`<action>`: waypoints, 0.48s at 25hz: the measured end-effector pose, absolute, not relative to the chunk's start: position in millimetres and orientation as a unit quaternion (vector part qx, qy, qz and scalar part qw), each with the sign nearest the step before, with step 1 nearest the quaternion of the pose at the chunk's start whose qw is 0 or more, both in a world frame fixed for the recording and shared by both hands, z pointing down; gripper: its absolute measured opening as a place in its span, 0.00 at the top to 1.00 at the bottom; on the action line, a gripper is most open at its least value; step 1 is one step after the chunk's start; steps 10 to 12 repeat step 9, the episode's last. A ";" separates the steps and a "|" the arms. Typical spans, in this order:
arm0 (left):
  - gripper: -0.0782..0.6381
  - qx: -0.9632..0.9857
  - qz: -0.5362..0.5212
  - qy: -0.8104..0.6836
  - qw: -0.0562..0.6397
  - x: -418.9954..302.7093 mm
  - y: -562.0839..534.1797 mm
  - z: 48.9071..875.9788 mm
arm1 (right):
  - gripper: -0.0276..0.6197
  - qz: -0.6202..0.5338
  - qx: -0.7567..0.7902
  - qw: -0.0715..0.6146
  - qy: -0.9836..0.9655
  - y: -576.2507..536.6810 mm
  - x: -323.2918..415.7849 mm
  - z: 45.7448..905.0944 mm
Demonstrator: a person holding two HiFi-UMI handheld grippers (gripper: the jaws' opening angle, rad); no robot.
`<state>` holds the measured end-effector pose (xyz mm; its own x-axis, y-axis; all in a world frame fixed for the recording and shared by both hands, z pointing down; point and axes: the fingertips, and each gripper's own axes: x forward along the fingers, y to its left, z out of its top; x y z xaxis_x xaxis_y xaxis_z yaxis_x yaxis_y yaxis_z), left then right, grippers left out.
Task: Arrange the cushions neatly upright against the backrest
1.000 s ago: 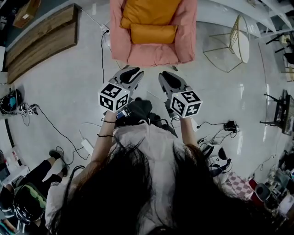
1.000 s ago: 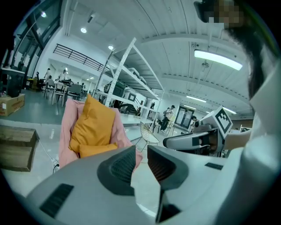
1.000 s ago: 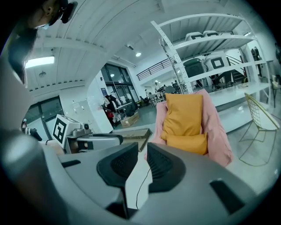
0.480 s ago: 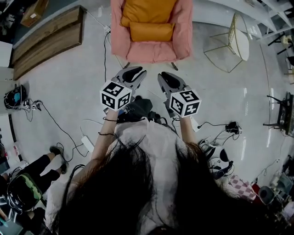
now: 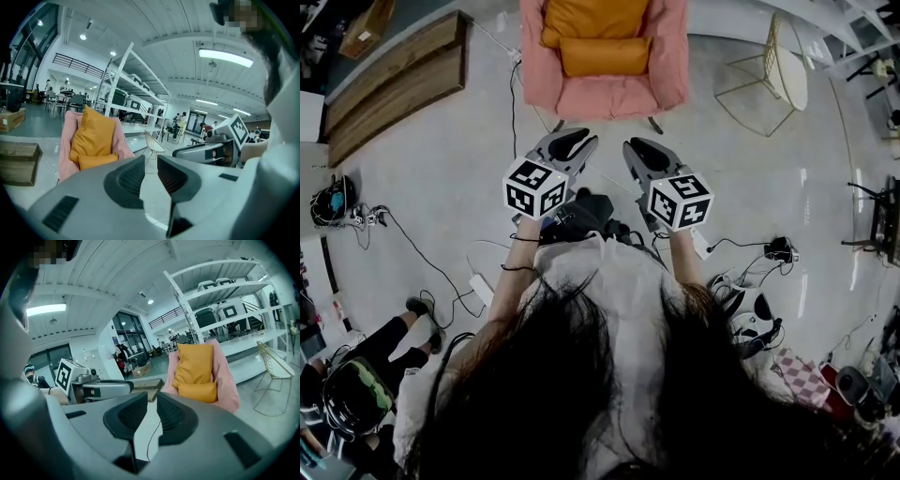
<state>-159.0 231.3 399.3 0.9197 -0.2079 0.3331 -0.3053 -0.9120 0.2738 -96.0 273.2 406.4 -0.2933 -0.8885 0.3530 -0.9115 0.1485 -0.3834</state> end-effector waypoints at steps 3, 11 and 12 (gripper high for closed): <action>0.77 0.967 0.148 -0.133 0.160 -157.8 228.8 397.6 | 0.84 0.272 0.597 0.017 -0.754 273.9 -93.0 405.6; 0.77 0.967 0.153 -0.134 0.153 -153.0 218.9 398.3 | 0.84 0.271 0.608 0.019 -0.746 271.2 -78.8 408.5; 0.77 0.967 0.153 -0.134 0.153 -153.0 218.9 398.3 | 0.84 0.271 0.608 0.019 -0.746 271.2 -78.8 408.5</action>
